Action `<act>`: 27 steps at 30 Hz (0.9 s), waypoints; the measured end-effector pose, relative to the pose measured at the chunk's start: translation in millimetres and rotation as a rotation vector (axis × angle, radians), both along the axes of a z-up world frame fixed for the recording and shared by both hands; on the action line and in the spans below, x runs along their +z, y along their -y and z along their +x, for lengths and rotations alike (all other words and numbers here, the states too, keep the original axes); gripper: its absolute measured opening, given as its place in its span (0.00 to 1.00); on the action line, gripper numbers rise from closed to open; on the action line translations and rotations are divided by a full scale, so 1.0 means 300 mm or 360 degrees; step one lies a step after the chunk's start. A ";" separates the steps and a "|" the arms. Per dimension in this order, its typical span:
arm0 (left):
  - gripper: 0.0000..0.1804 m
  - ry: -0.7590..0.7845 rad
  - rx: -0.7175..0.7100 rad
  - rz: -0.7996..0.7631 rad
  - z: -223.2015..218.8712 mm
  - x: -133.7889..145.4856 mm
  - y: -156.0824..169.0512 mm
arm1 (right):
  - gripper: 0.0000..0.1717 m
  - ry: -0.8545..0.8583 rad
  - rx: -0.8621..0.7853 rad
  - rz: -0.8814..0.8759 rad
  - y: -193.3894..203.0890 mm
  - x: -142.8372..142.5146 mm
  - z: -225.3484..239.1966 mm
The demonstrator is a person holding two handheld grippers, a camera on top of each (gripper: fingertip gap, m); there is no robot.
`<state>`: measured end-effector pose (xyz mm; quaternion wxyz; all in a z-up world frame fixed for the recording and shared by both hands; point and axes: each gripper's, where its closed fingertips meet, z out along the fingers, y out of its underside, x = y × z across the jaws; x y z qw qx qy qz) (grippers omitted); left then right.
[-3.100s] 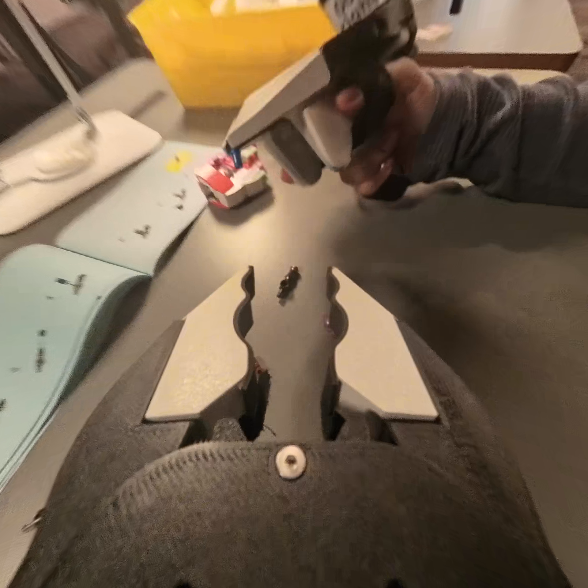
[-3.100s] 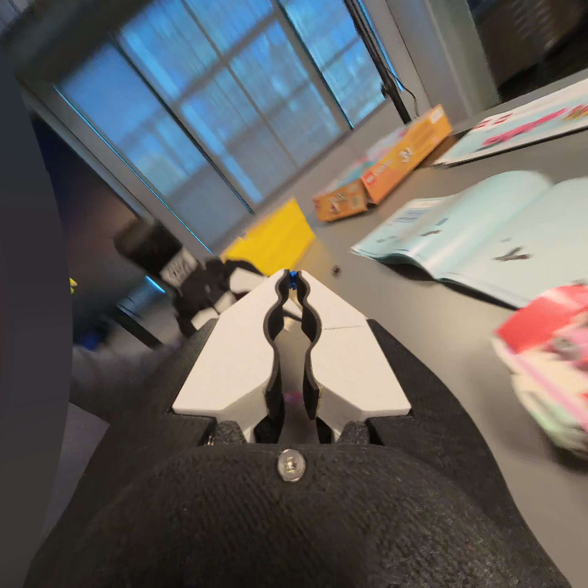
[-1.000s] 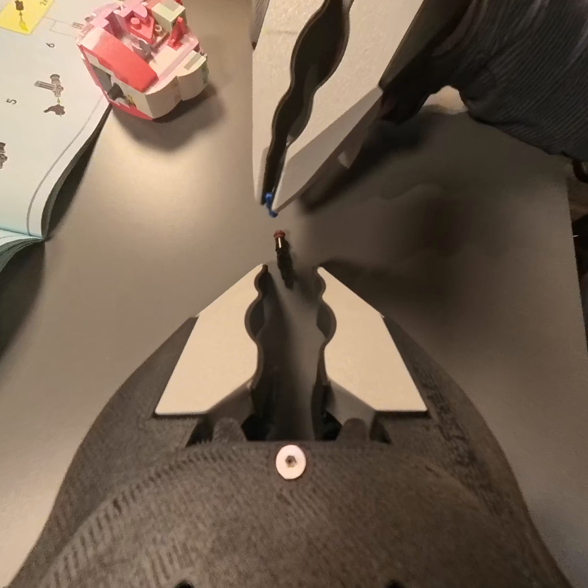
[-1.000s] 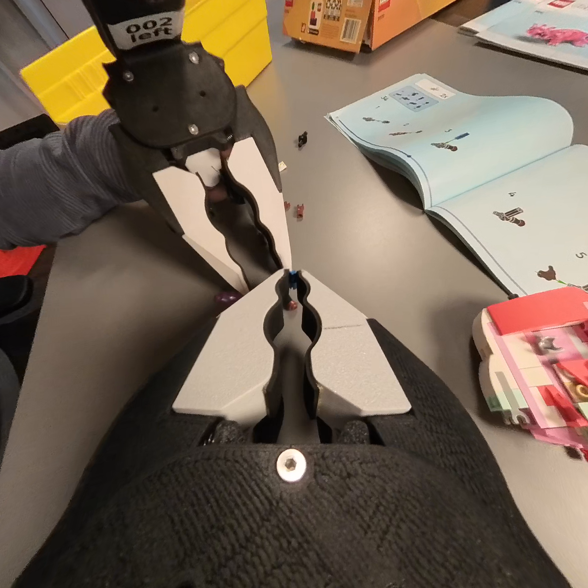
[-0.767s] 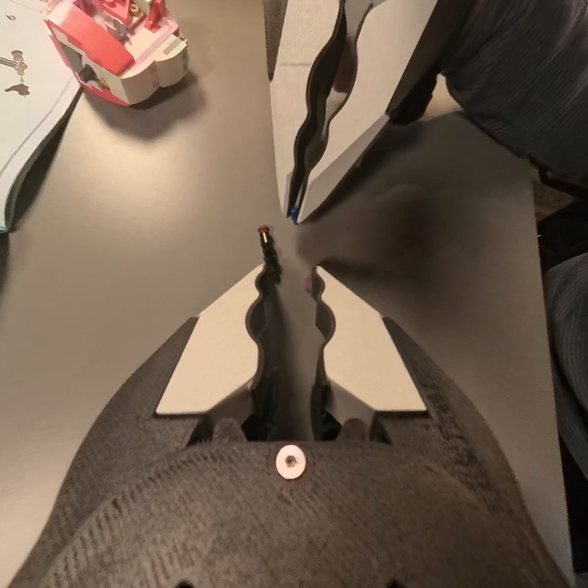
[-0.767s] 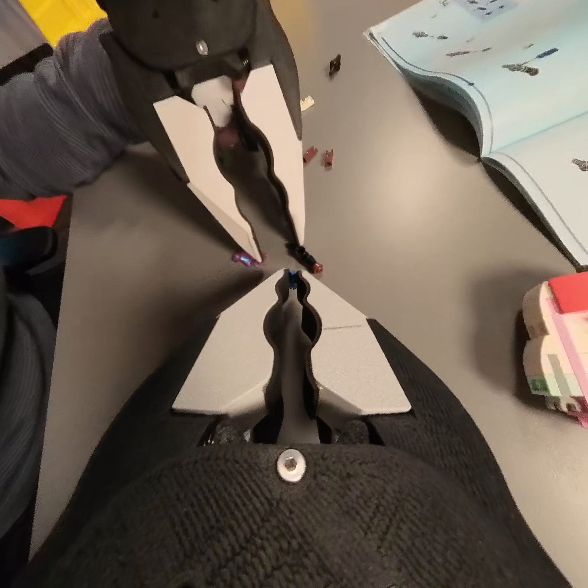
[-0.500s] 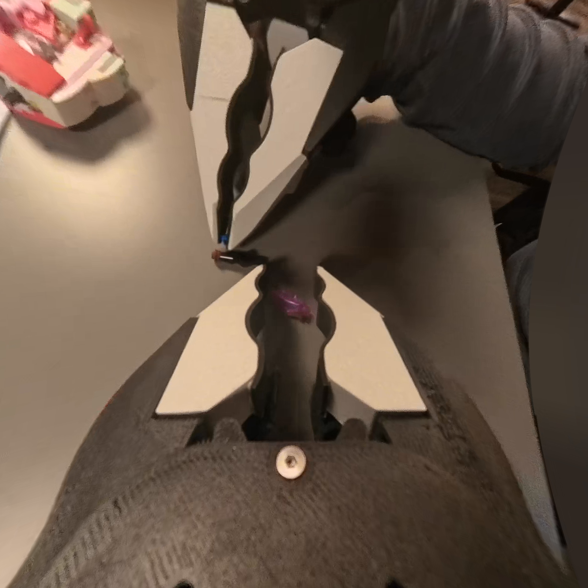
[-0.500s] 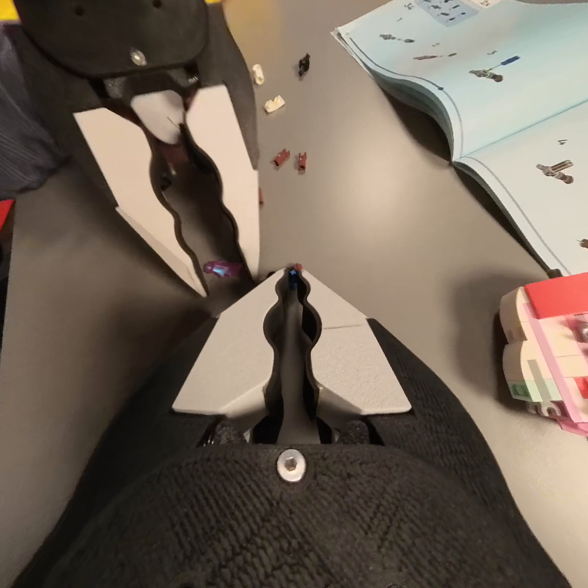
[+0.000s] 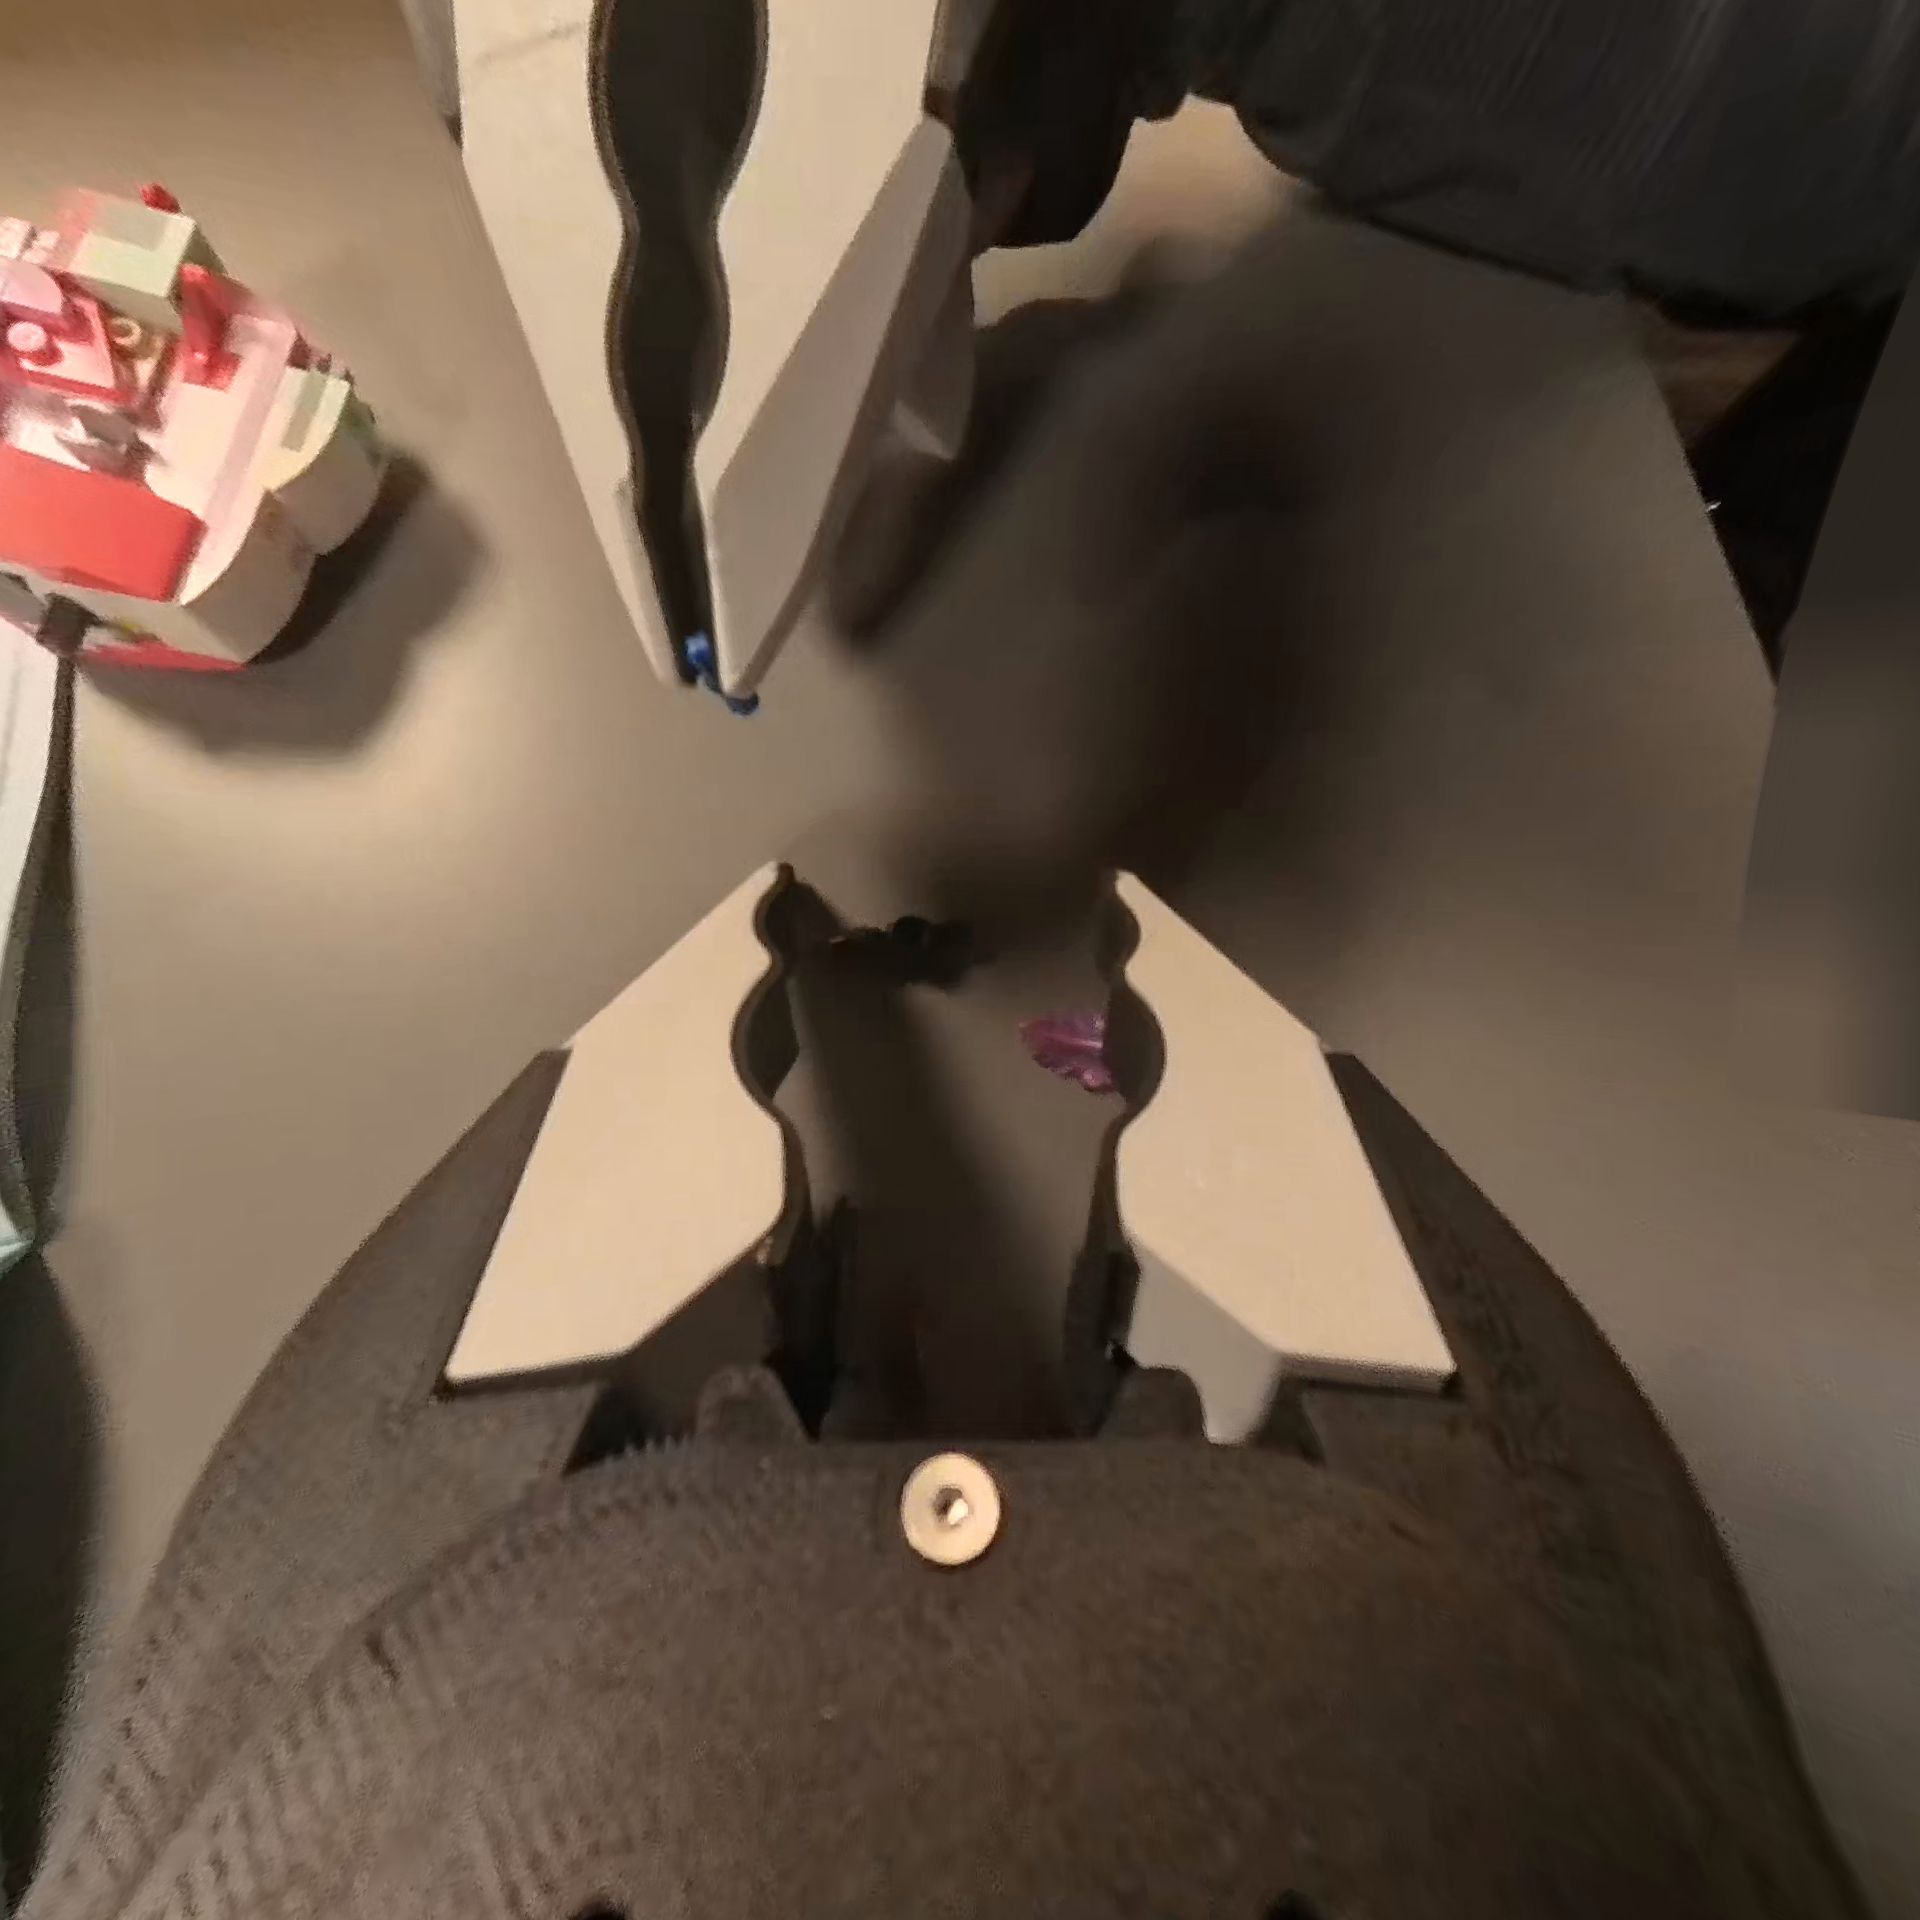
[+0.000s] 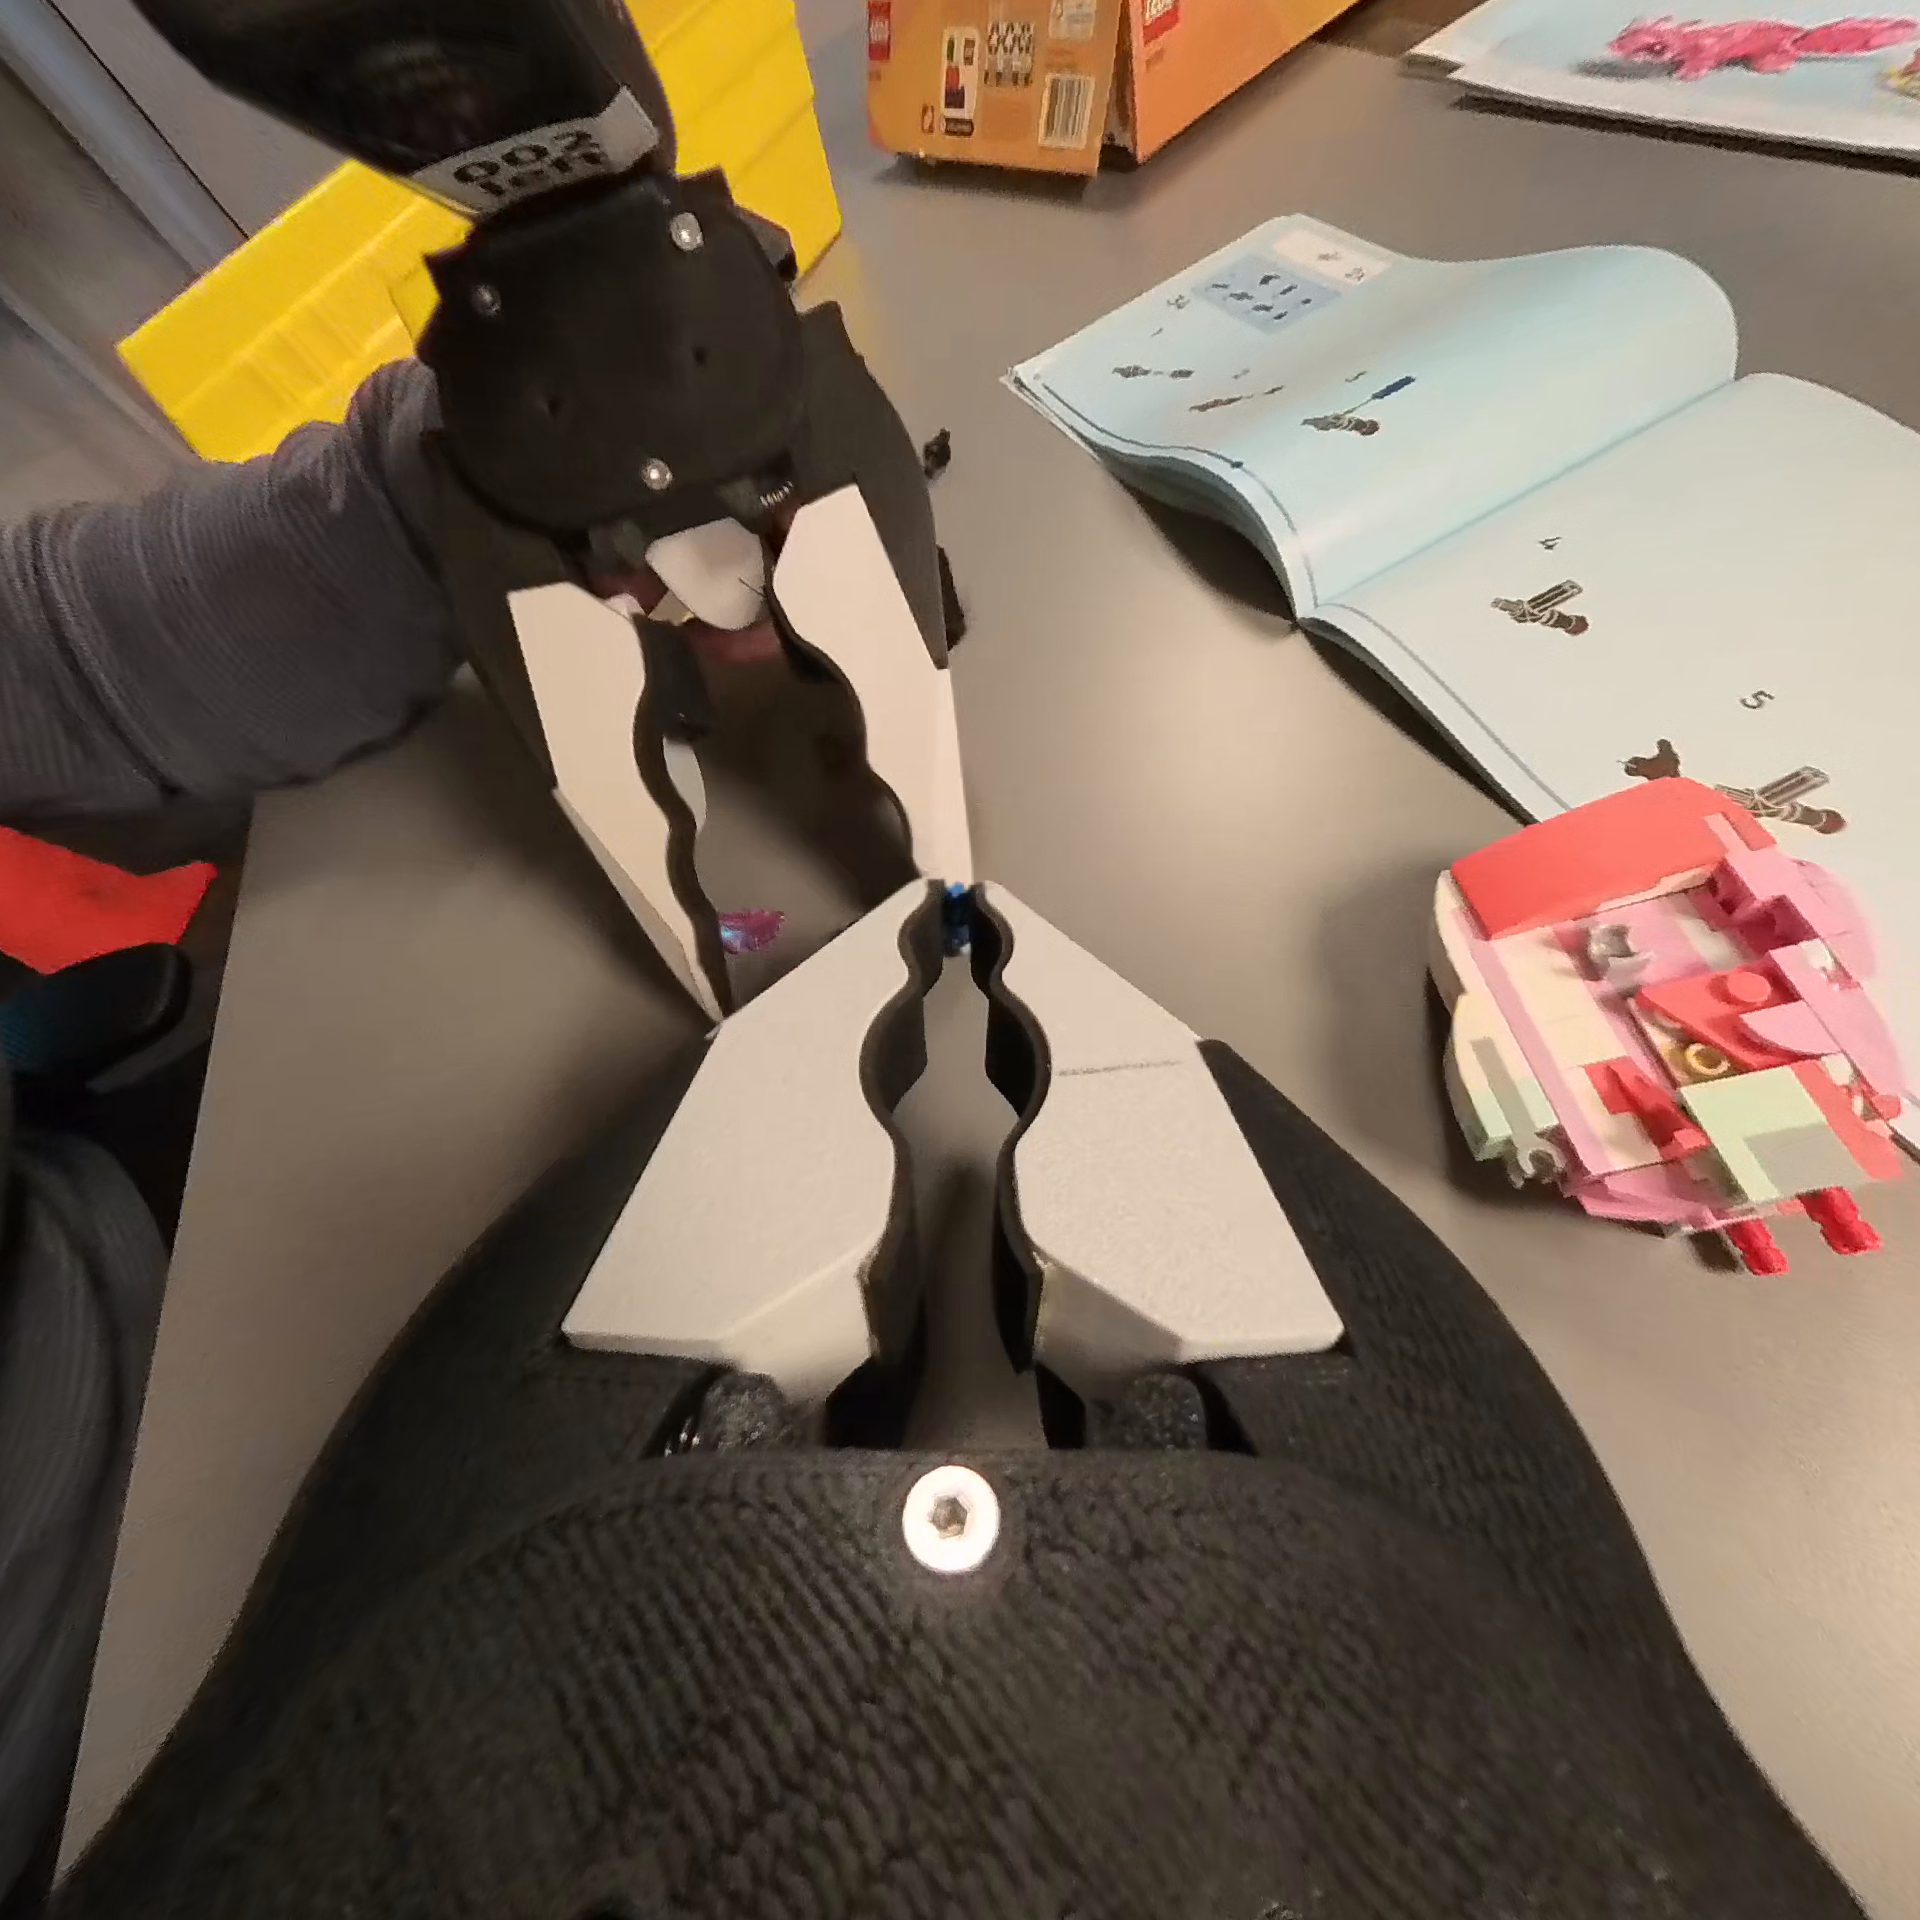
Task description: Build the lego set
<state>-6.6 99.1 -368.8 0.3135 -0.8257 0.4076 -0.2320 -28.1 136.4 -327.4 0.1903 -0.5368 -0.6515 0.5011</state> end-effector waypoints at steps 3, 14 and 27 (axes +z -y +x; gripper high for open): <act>0.28 -0.0007 0.0036 -0.0042 -0.022 0.002 0.021 | 0.01 -0.0004 0.0004 -0.0009 0.002 0.003 -0.001; 0.17 -0.0055 0.0271 0.0053 -0.049 -0.006 0.029 | 0.01 -0.0021 0.0051 -0.0010 0.024 0.004 -0.005; 0.04 -0.0008 0.0311 0.0094 -0.065 -0.009 0.033 | 0.01 -0.0029 0.0200 -0.0046 0.101 -0.010 -0.016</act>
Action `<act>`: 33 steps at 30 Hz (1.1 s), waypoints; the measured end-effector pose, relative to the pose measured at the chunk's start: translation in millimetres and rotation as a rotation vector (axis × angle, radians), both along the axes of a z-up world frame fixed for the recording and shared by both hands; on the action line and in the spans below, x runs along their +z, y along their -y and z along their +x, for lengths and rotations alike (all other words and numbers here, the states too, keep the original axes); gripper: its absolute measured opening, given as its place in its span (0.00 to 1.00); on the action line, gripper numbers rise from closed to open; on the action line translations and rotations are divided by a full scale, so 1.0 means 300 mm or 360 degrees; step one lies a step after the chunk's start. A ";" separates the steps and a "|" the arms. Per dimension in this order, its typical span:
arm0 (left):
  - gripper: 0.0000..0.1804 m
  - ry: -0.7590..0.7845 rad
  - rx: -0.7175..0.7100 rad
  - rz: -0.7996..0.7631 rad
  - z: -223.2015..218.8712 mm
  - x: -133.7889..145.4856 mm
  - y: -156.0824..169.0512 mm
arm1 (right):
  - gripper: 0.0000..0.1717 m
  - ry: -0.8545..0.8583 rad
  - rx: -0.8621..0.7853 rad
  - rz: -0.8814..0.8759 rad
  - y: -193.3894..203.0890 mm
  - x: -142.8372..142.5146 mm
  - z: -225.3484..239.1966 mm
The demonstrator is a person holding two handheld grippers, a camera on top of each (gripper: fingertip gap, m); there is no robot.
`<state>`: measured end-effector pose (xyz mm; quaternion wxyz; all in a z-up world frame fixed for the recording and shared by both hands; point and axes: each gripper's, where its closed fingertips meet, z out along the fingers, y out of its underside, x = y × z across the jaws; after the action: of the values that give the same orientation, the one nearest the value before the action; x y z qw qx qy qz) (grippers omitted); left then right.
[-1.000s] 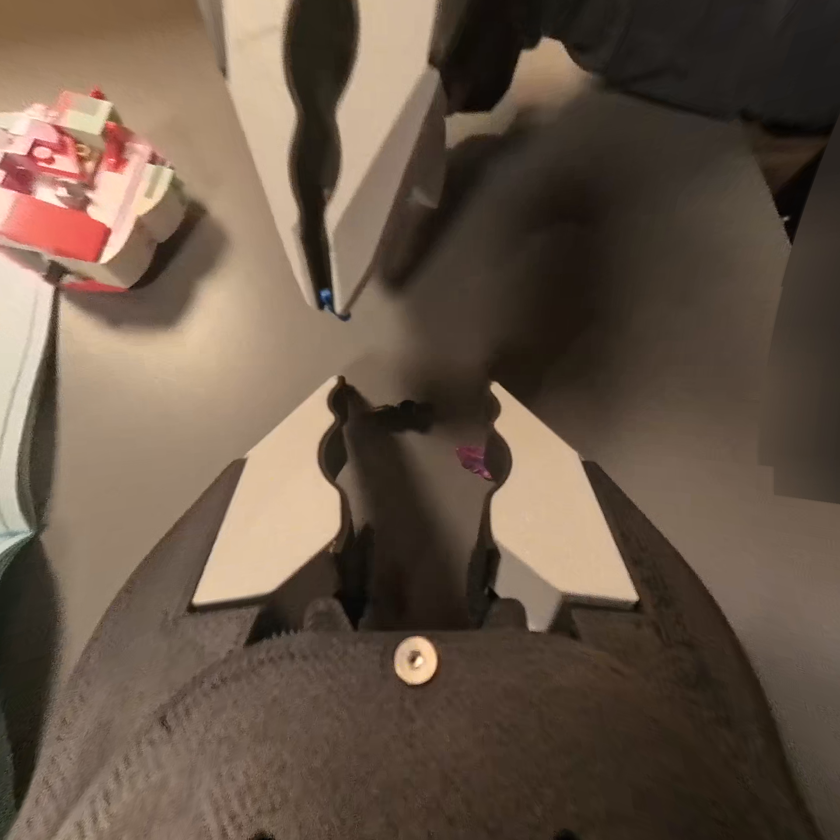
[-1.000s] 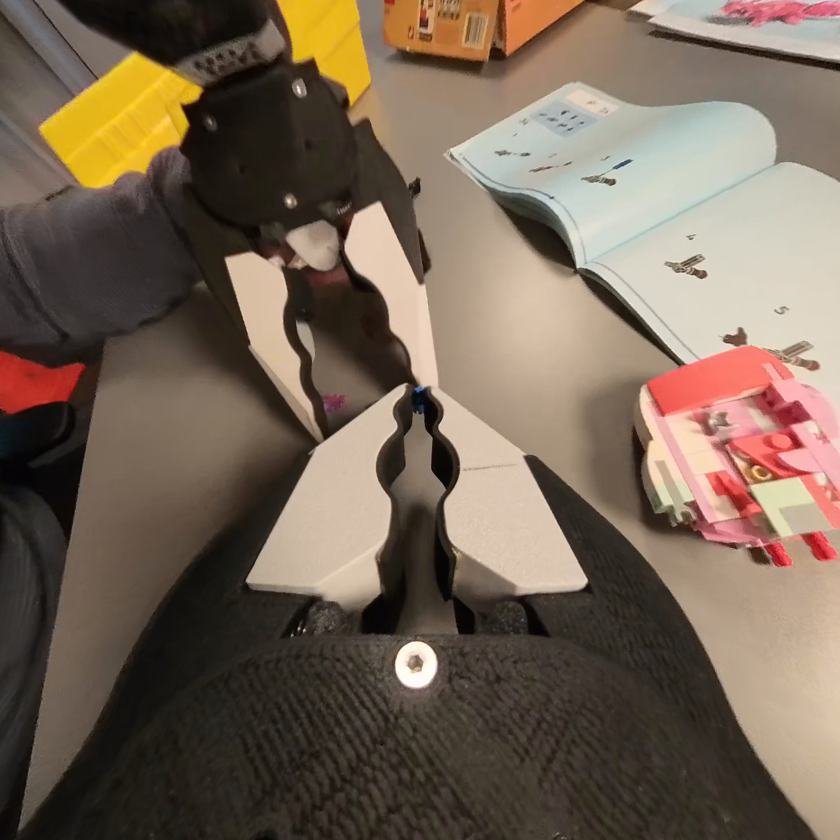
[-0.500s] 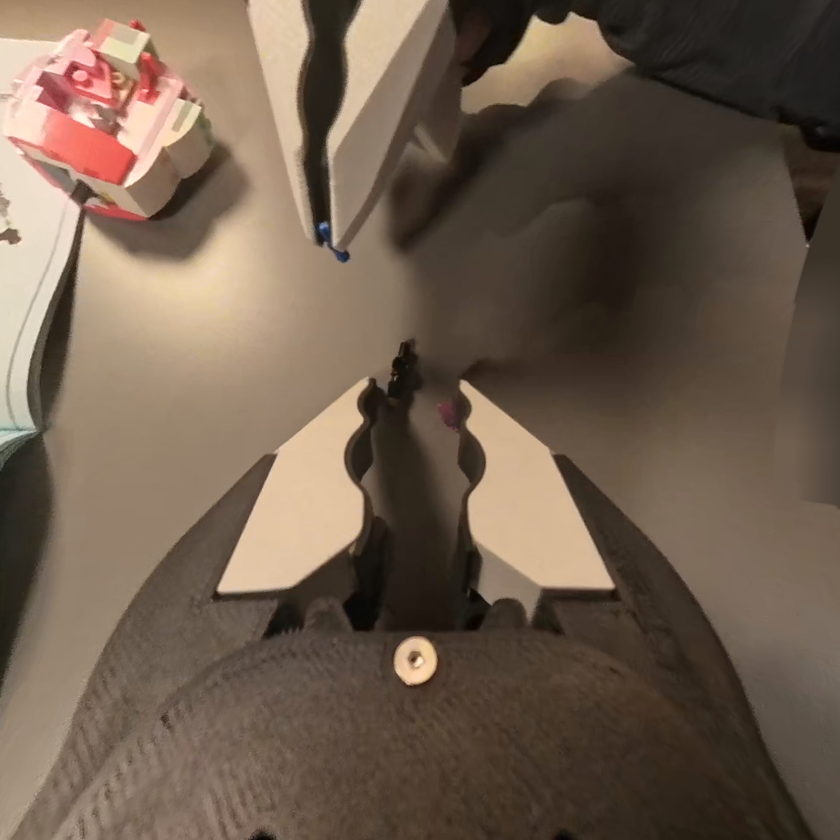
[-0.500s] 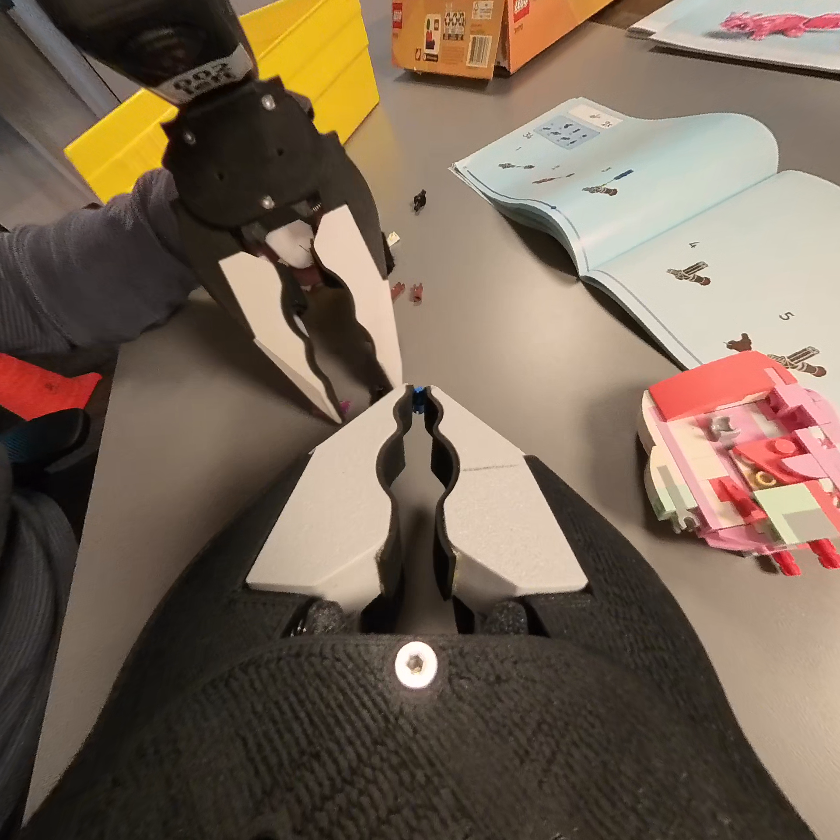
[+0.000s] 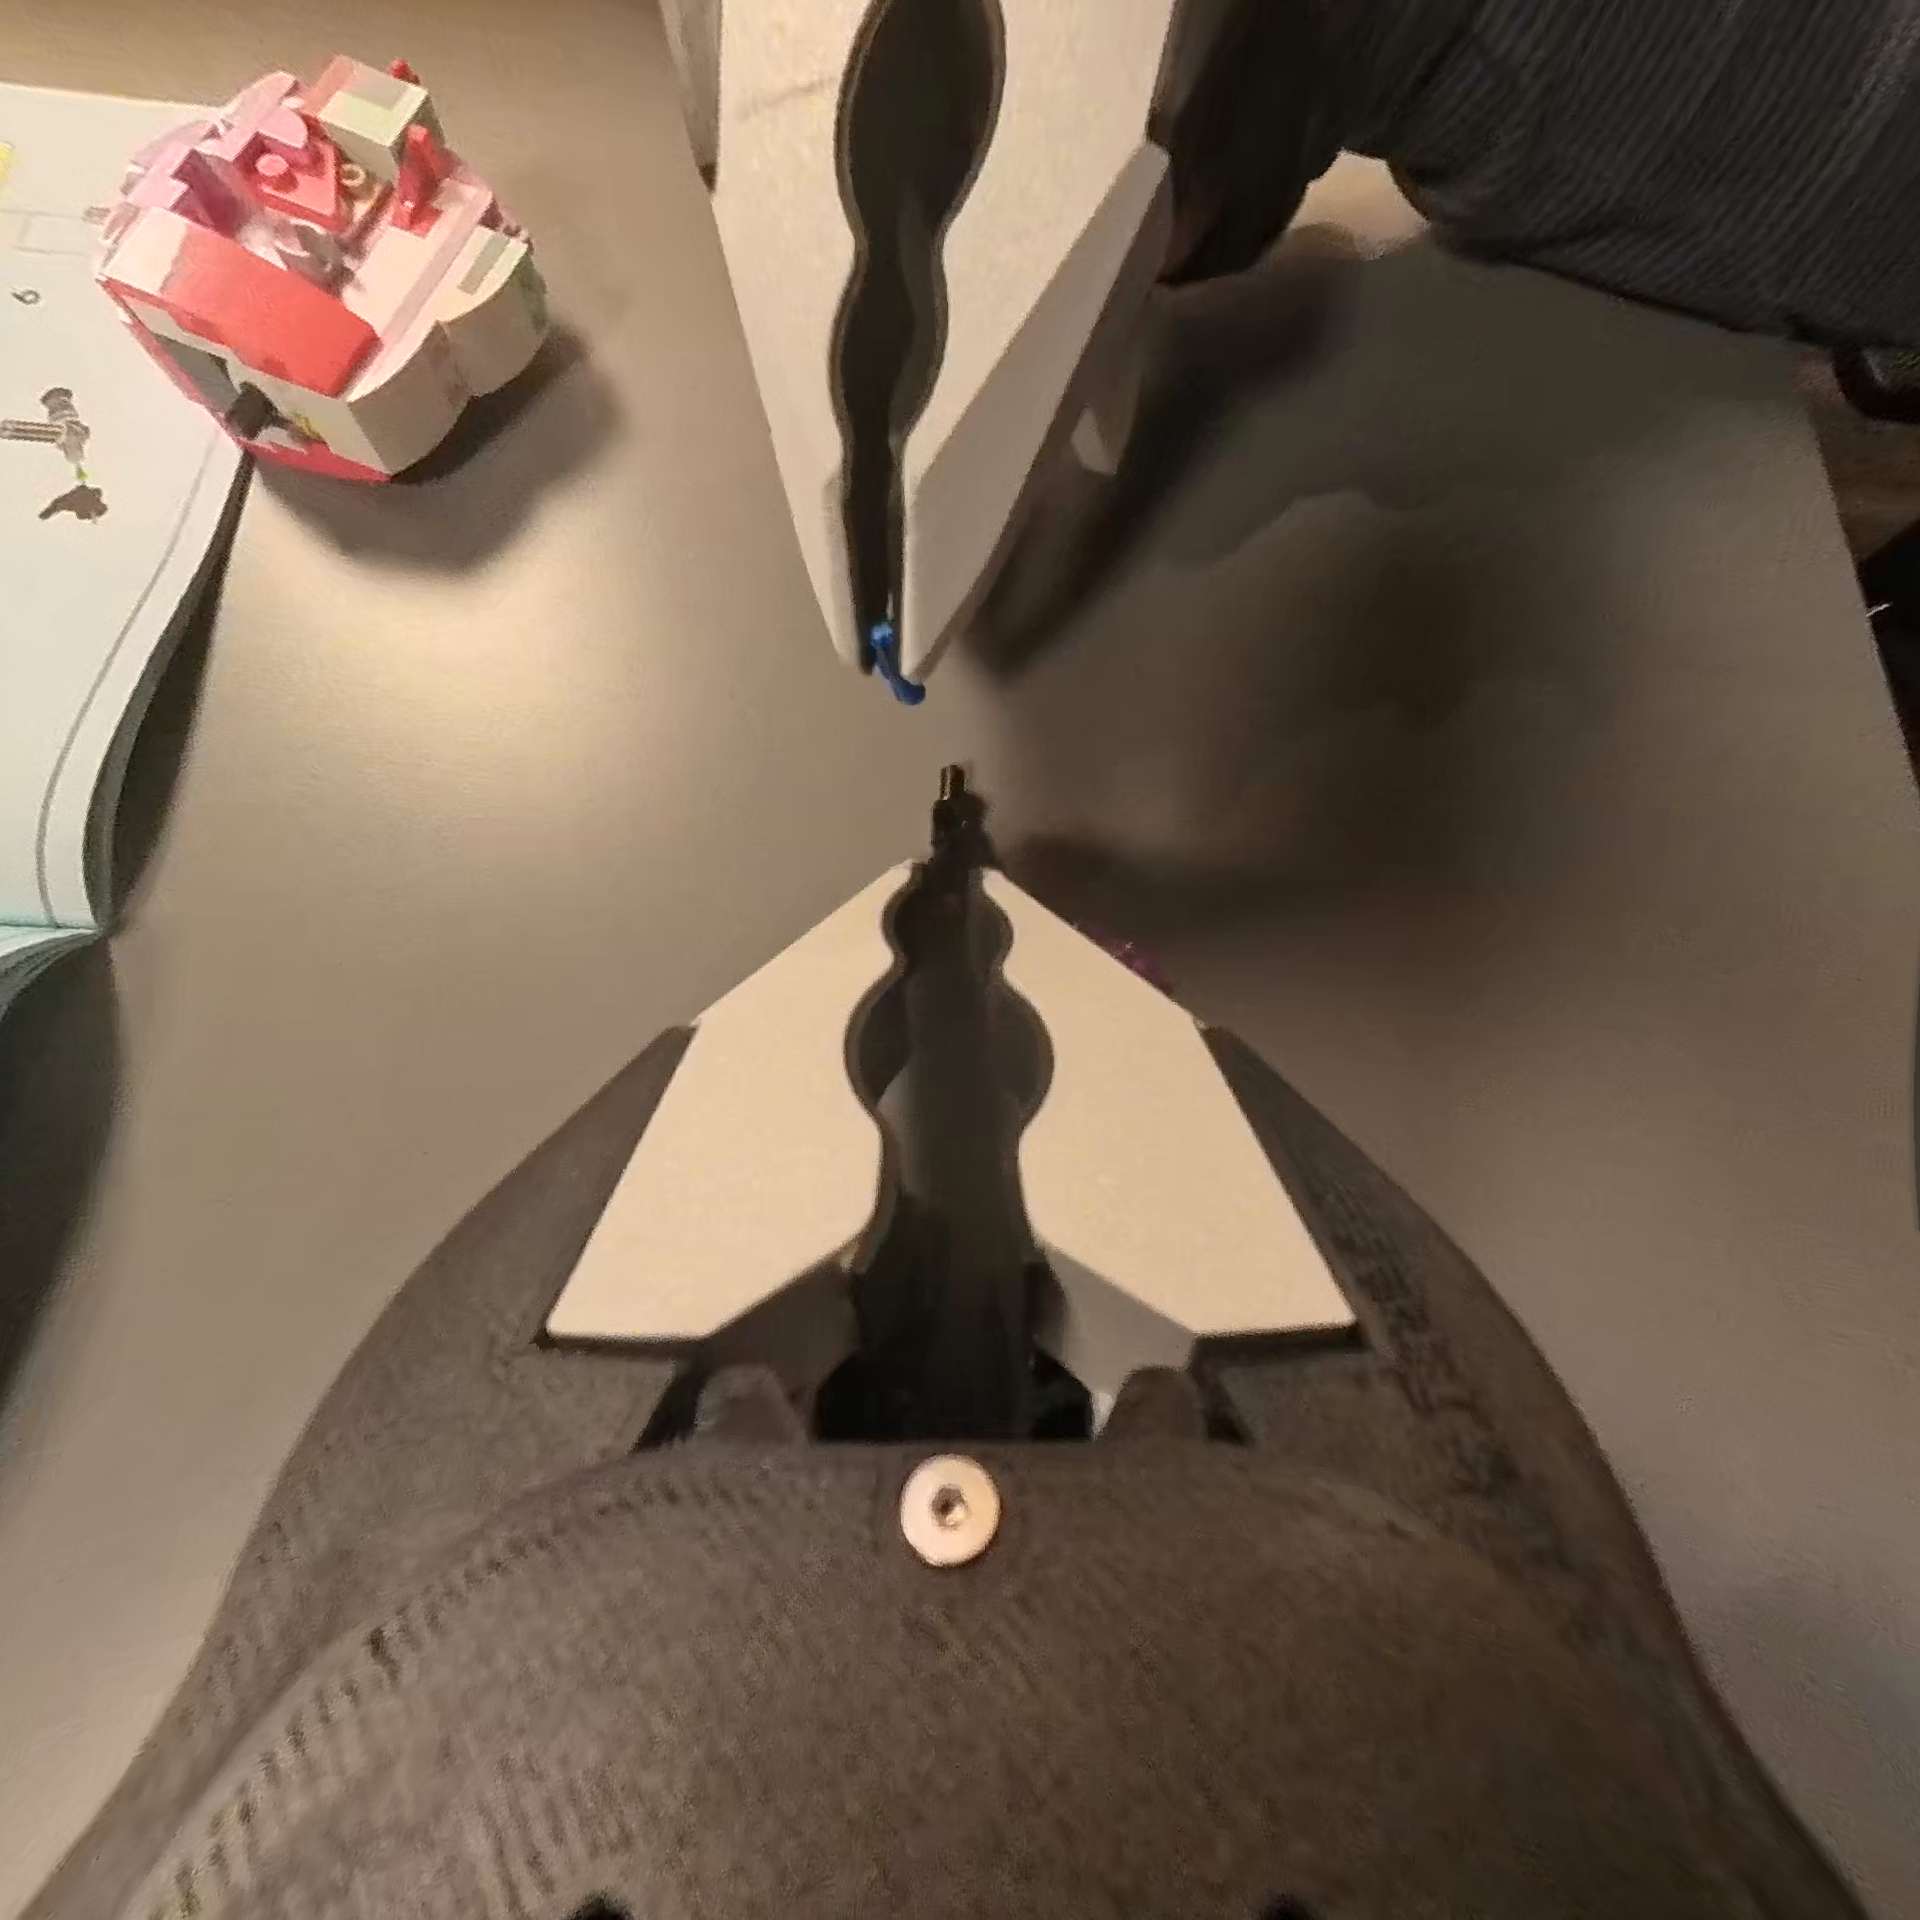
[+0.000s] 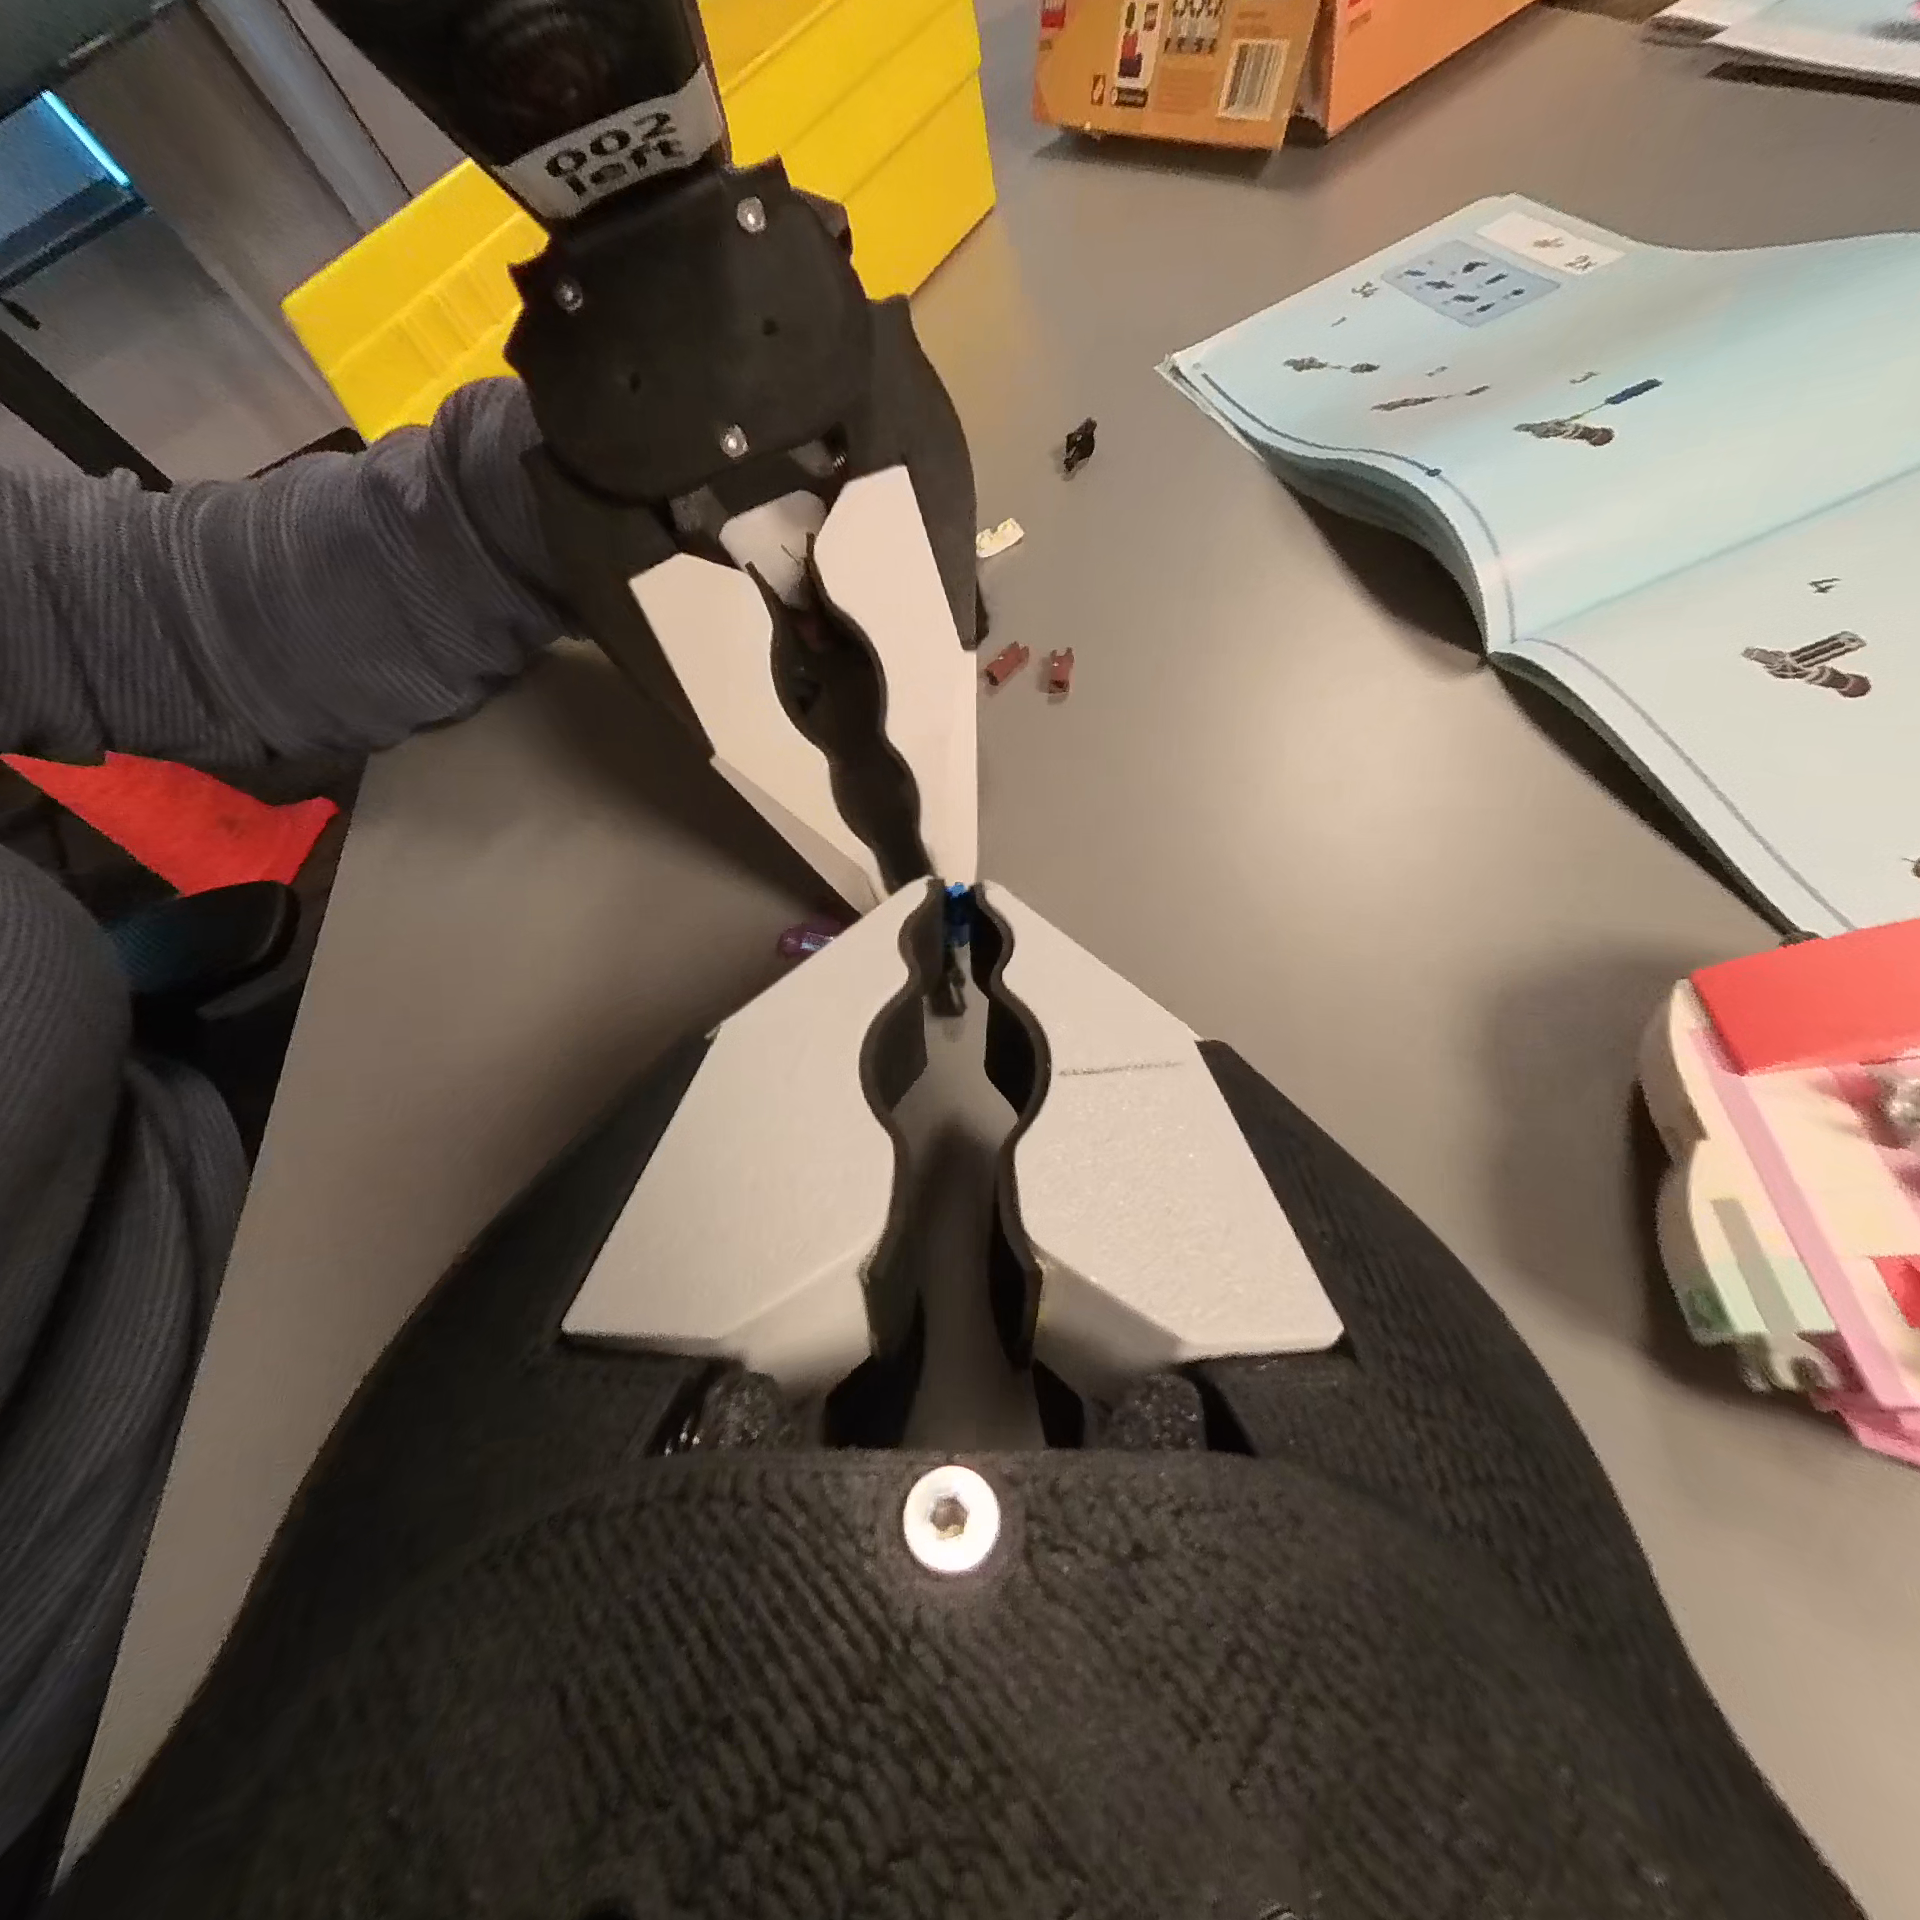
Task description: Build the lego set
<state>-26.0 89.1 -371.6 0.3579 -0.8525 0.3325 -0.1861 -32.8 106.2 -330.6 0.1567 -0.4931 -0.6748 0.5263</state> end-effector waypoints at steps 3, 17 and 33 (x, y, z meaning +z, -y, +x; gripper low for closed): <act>0.03 -0.0056 0.0172 -0.0027 -0.014 0.000 -0.002 | 0.01 0.0004 0.0065 -0.0028 0.026 -0.008 0.005; 0.03 0.0258 0.0265 0.0005 0.006 0.094 0.031 | 0.01 -0.0060 0.0139 -0.0111 0.066 0.022 0.000; 0.03 0.0380 0.0326 -0.0118 0.011 0.086 0.035 | 0.01 -0.0055 0.0170 -0.0082 0.079 0.015 0.000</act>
<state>-22.7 78.7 -345.8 0.3802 -0.8664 0.1918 -0.2607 -33.0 82.4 -326.1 0.1274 -0.4510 -0.6836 0.5595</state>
